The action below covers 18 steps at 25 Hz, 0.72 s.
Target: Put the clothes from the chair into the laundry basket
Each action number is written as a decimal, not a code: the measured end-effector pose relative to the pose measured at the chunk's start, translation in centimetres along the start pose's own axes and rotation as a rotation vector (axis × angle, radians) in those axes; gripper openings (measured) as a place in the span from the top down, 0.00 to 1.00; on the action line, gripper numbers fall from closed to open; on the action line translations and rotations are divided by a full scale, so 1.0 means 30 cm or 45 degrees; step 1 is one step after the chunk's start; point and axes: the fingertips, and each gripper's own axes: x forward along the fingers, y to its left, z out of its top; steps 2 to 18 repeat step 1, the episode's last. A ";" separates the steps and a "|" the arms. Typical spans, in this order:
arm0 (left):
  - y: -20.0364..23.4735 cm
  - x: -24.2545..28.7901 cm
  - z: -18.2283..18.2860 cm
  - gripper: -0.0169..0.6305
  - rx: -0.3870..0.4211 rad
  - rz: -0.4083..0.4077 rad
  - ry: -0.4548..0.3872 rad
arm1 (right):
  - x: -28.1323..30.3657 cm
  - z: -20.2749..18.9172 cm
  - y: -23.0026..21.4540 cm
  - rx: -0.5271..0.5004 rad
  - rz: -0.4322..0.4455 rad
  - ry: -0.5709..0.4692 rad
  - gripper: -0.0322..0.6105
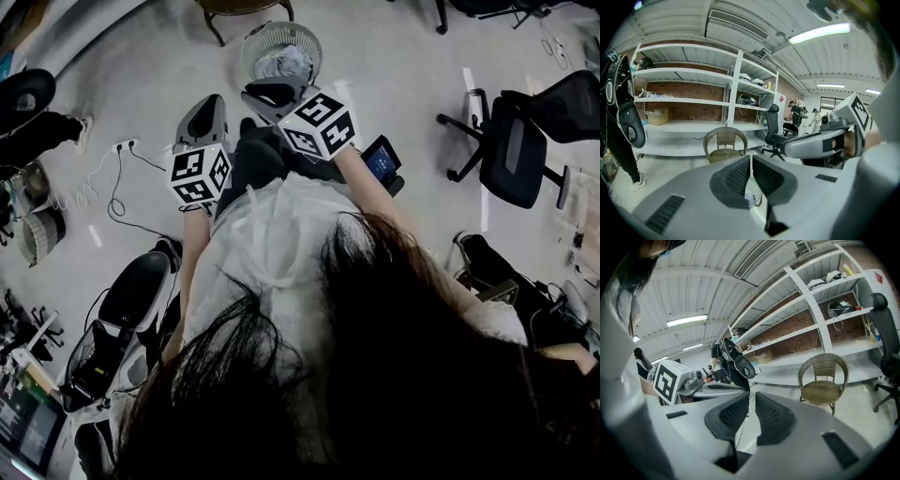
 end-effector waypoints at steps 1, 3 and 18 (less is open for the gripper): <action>0.004 -0.001 -0.003 0.94 -0.001 0.005 0.001 | 0.000 -0.001 0.000 -0.001 0.001 -0.002 0.86; 0.004 -0.001 -0.003 0.94 -0.001 0.005 0.001 | 0.000 -0.001 0.000 -0.001 0.001 -0.002 0.86; 0.004 -0.001 -0.003 0.94 -0.001 0.005 0.001 | 0.000 -0.001 0.000 -0.001 0.001 -0.002 0.86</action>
